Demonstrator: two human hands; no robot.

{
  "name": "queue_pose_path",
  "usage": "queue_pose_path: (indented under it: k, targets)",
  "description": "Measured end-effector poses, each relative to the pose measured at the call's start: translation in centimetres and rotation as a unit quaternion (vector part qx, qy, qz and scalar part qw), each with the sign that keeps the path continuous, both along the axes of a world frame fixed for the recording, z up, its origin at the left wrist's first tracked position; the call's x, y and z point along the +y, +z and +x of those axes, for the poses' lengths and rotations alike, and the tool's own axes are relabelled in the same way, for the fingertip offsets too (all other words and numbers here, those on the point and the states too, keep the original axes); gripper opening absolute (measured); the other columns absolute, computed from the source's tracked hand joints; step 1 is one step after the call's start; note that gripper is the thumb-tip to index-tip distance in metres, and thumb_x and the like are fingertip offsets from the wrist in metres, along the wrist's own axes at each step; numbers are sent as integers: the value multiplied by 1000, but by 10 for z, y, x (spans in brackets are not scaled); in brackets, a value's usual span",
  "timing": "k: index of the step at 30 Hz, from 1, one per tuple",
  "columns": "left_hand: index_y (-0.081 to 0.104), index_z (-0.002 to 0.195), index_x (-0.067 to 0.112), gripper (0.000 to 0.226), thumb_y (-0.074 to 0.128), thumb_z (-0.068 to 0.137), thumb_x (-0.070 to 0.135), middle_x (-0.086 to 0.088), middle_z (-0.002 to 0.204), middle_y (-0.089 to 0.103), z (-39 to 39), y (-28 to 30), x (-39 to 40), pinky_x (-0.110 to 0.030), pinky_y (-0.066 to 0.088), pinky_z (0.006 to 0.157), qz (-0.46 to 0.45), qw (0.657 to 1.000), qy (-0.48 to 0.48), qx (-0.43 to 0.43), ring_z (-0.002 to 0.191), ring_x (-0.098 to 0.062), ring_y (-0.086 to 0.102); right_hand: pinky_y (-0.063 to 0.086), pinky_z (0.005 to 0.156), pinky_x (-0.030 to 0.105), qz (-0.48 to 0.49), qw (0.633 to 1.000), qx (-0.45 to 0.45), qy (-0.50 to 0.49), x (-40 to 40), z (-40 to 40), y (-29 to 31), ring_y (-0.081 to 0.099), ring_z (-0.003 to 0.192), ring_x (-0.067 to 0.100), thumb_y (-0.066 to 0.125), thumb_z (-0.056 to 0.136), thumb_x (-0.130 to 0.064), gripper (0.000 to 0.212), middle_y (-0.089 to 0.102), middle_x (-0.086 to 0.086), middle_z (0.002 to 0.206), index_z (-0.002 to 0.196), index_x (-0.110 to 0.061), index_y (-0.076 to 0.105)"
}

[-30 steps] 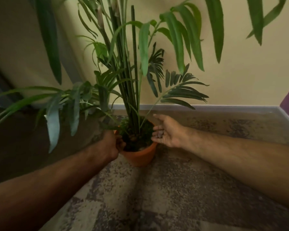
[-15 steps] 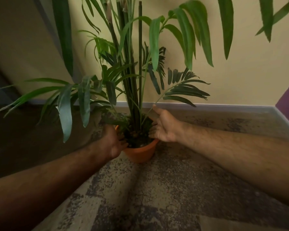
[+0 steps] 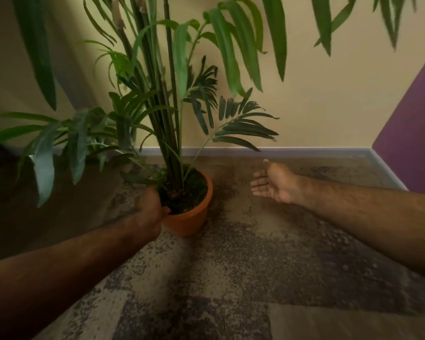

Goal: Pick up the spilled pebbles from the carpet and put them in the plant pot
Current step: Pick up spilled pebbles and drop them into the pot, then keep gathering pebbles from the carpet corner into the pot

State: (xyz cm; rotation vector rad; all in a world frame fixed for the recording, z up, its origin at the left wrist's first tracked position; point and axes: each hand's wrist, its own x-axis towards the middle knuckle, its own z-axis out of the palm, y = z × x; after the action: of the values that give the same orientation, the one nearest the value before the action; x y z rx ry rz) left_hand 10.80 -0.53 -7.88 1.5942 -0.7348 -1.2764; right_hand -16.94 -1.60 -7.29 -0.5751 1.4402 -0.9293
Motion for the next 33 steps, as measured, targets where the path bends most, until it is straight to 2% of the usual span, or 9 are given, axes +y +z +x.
queue_pose_path:
  k: [2, 4, 7, 11, 15, 19, 24, 27, 33]
  targets:
    - [64, 100, 13, 31, 41, 97, 33, -19, 101, 62, -4, -9, -5, -39, 49, 63, -12, 999, 14, -40, 84, -32, 61, 48, 92, 44, 4, 1000, 21, -15, 4, -18, -4, 53, 119, 41, 26, 103, -39, 54, 55, 27, 123, 129, 3, 47]
    - [59, 115, 2, 40, 42, 98, 34, -28, 115, 59, -7, -21, -9, -47, 51, 82, -25, 991, 37, -127, 101, -41, 58, 48, 89, 44, 11, 999, 35, -24, 8, -32, -10, 55, 116, 41, 26, 103, -37, 51, 54, 28, 126, 125, 2, 49]
    - [60, 105, 10, 30, 45, 96, 35, -10, 92, 60, -24, -22, 12, -37, 45, 75, -78, 965, 100, -230, 84, -28, 56, 51, 80, 43, 24, 998, 48, -33, 15, -50, -22, 57, 104, 39, 25, 103, -38, 46, 55, 29, 125, 109, -2, 53]
    - [54, 77, 17, 31, 46, 90, 44, -11, 91, 61, -47, -44, 35, -36, 46, 74, -141, 937, 35, -318, 90, -31, 58, 51, 74, 39, 36, 997, 53, -29, 26, -72, -39, 59, 95, 38, 25, 103, -37, 51, 58, 22, 95, 126, 3, 48]
    - [50, 82, 18, 14, 55, 93, 25, -4, 81, 54, -79, -71, 55, -37, 42, 74, -181, 930, -61, -312, 80, -23, 52, 51, 80, 40, 42, 996, 71, -24, 38, -94, -56, 59, 92, 35, 26, 103, -37, 46, 59, 20, 97, 119, 0, 50]
    - [52, 79, 18, 14, 59, 89, 25, -4, 81, 53, -101, -98, 54, -35, 41, 71, -170, 910, -161, -341, 79, -23, 52, 51, 80, 41, 52, 994, 93, -27, 51, -120, -74, 59, 88, 33, 29, 103, -35, 40, 57, 18, 94, 112, -2, 51]
    - [52, 87, 22, 12, 61, 88, 28, -1, 89, 52, -137, -114, 43, -30, 43, 69, -151, 865, -311, -363, 78, -16, 52, 47, 53, 28, 37, 980, 197, -14, 67, -160, -90, 51, 61, 19, 45, 97, -12, 13, 54, 11, 75, 98, -6, 56]
    - [51, 91, 28, 14, 64, 85, 32, 3, 93, 52, -168, -123, 34, -24, 39, 70, -149, 835, -387, -361, 79, -13, 53, 43, 46, 25, 8, 962, 273, 0, 78, -192, -102, 50, 58, 18, 49, 87, 4, 13, 56, 11, 72, 90, -5, 59]
    - [60, 96, 26, 19, 70, 81, 29, 2, 101, 57, -245, -146, 43, -19, 39, 77, -178, 810, -451, -331, 91, -14, 55, 48, 64, 29, 8, 910, 413, 34, 99, -229, -125, 59, 68, 24, 59, 77, 6, 24, 63, 4, 69, 71, -16, 64]
